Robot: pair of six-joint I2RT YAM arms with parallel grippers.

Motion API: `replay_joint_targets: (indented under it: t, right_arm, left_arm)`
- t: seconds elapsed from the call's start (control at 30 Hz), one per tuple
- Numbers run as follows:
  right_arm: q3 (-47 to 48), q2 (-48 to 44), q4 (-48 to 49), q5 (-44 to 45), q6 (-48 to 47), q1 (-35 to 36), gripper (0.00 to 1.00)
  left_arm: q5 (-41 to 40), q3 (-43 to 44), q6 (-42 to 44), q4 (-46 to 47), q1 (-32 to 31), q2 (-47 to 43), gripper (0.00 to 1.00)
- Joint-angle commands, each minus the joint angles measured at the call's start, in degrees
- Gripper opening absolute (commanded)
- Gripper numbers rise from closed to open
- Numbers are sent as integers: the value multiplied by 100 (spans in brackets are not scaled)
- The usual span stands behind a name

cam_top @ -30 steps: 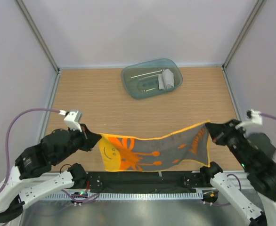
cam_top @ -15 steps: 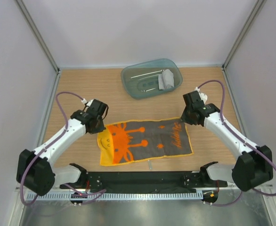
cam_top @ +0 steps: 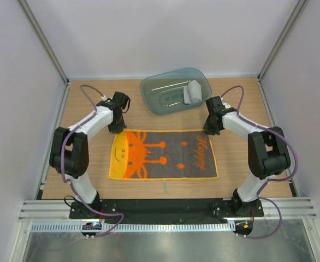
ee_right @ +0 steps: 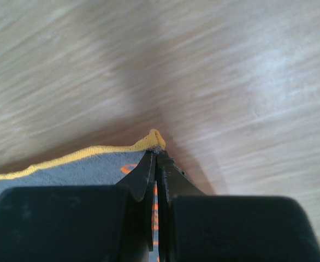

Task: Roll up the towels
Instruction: Flatten the towel

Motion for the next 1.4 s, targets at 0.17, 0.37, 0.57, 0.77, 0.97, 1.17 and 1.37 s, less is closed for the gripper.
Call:
replay_joint_targets:
  t: [0.17, 0.37, 0.57, 0.77, 0.97, 1.17, 1.37]
  right_arm:
    - [1055, 689, 126, -158, -341, -320, 32]
    - [1109, 409, -199, 227, -456, -347, 83]
    - [127, -908, -120, 316, -456, -338, 84]
    - [-692, -2052, -49, -17, -368, -329, 84]
    - [-975, -2614, -102, -202, -359, -321, 84]
    - [-931, -2729, -260, -325, -394, -329, 84]
    - [-931, -2765, -278, -352, -412, -321, 83]
  left_arm:
    - [-171, 666, 119, -178, 435, 482, 34]
    - [-470, 360, -47, -310, 462, -376, 82]
    - [284, -913, -513, -240, 409, -2098, 78]
    - [1198, -2944, -1206, -205, 347, -4156, 71]
    - [1165, -4087, -2394, 15, -259, -5072, 62]
    - [954, -4545, -2825, 112, -461, -4924, 57]
    - [655, -4827, -2825, 384, -470, -4879, 56]
